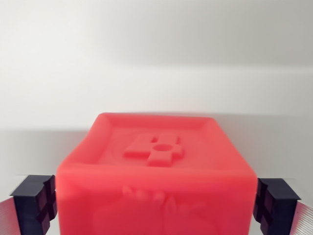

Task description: Destack cube

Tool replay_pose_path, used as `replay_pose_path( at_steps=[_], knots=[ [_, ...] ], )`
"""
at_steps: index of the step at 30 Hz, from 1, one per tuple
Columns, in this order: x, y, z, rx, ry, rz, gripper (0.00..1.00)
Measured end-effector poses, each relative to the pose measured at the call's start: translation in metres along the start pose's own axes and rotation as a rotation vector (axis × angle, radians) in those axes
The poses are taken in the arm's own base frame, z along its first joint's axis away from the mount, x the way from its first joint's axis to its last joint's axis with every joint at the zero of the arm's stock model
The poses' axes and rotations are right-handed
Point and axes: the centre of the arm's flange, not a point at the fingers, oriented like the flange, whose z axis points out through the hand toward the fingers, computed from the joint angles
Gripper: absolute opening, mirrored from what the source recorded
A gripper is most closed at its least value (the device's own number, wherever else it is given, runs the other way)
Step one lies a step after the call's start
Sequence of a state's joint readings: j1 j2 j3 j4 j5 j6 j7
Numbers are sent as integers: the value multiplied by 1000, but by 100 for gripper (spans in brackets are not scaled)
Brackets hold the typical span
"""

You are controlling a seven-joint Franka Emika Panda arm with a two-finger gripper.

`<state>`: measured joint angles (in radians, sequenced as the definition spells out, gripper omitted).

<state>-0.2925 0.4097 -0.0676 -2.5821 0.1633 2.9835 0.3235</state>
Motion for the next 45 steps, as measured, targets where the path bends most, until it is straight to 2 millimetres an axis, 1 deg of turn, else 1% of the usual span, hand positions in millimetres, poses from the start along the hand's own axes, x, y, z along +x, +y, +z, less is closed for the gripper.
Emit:
replay_pose_path(
  at_steps=[6,14,21,45],
  knots=[
    [0,0,-9,2,2,1,100],
    [1,0,-26,3,3,0,100],
    [1,0,-47,3,4,-1,100],
    [-1,0,-142,6,5,-3,100]
  ],
)
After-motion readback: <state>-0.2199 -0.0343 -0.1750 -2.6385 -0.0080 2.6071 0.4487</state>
